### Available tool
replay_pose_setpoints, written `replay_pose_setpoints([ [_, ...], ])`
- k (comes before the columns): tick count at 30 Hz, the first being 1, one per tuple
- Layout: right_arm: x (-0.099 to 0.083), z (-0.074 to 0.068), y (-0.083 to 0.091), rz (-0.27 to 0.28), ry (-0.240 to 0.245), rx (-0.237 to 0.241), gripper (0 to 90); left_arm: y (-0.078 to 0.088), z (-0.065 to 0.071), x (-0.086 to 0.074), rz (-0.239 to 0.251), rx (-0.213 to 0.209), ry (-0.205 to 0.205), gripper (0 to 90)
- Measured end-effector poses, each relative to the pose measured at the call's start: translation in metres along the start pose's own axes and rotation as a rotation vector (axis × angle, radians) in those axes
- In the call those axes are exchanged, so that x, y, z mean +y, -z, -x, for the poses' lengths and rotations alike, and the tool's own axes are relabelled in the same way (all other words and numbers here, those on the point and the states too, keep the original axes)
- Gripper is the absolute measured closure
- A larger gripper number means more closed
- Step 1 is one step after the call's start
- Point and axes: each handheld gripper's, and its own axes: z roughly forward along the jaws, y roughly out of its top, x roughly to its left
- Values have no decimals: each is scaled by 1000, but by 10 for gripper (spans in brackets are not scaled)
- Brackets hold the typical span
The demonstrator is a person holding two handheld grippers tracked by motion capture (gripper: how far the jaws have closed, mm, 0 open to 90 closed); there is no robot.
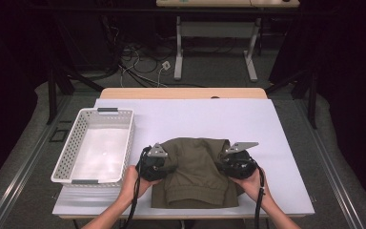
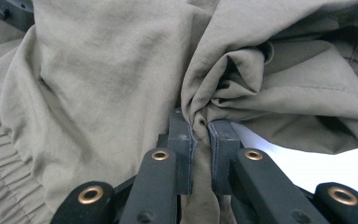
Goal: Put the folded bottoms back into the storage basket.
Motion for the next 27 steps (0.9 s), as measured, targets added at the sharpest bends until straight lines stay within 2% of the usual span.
replay_pose_setpoints([
  [1, 2, 0, 0, 4, 8, 7, 827, 4, -3, 2, -20, 1, -16, 809],
  [5, 14, -3, -1, 14, 22, 9, 827, 14, -8, 7, -39, 21, -42, 816],
  [7, 20, -4, -2, 24, 21, 12, 828, 19, -11, 10, -49, 18, -48, 818],
  [13, 35, -9, -5, 24, 42, 23, 830, 35, -22, 22, -101, 18, -110, 821],
  [17, 46, -11, -7, 22, 65, 30, 830, 45, -27, 32, -168, 15, -205, 823],
  [20, 55, -14, -8, 28, 79, 43, 830, 53, -28, 40, -205, 14, -261, 825],
  [23, 63, -16, -9, 27, 87, 51, 831, 62, -31, 49, -253, 25, -343, 828],
  [27, 73, -19, -9, 39, 101, 54, 830, 73, -32, 61, -292, 37, -427, 831],
])
